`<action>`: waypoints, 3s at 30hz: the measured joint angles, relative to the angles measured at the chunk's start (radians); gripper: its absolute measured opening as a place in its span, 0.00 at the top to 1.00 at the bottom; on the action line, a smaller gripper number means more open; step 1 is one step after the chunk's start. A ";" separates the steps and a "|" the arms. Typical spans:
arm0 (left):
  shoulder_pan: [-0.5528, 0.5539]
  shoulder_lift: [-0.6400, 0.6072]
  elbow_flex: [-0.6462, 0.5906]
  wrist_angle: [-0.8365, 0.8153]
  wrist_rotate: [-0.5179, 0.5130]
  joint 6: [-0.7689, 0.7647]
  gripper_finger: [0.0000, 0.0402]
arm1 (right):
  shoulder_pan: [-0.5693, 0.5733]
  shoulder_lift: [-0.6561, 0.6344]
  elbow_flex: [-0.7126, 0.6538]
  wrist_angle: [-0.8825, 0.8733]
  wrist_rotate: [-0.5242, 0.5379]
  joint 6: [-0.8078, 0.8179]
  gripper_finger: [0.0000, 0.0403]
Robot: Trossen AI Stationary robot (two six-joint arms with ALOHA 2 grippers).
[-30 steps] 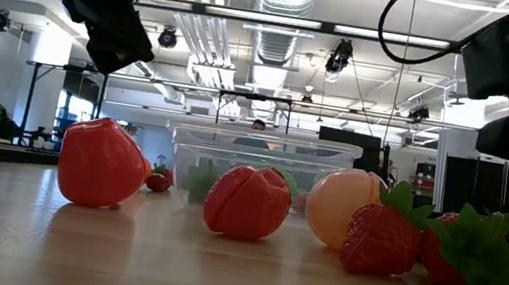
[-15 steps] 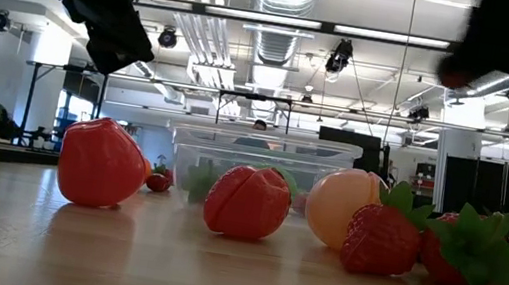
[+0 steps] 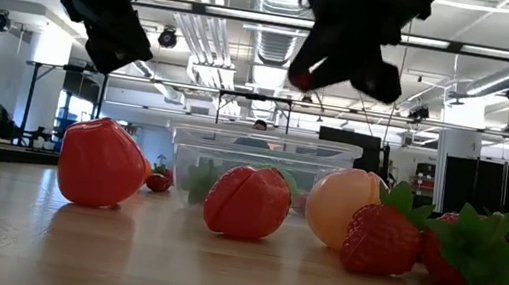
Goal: Pick and placing Produce into tupperware
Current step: Put the red cherry into the transparent container, then put the orange pumpkin into the transparent container
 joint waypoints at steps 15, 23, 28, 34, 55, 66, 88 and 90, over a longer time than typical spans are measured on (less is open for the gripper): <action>0.029 -0.005 -0.003 -0.118 -0.034 0.082 0.69 | -0.003 0.041 0.023 0.135 0.144 0.096 0.50; 0.062 -0.009 -0.003 -0.135 -0.080 0.146 0.62 | 0.004 0.000 0.059 0.064 0.136 0.100 0.50; 0.088 -0.011 -0.003 -0.222 -0.192 0.165 0.61 | 0.036 -0.031 0.069 -0.137 0.124 0.113 0.50; 0.103 -0.007 0.000 -0.254 -0.394 0.227 0.61 | 0.079 -0.088 0.069 -0.390 0.180 0.117 0.50; 0.162 0.195 0.040 -0.255 -0.259 0.241 0.30 | 0.098 -0.195 0.042 -0.734 0.263 -0.148 0.25; 0.164 0.203 0.051 -0.255 -0.244 0.305 0.30 | 0.097 -0.212 -0.021 -0.711 0.267 -0.117 0.25; 0.173 0.389 0.064 -0.190 -0.272 0.369 0.30 | 0.097 -0.210 -0.089 -0.626 0.289 0.001 0.24; 0.173 0.394 0.064 -0.183 -0.272 0.368 0.30 | 0.097 -0.210 -0.089 -0.626 0.289 0.005 0.24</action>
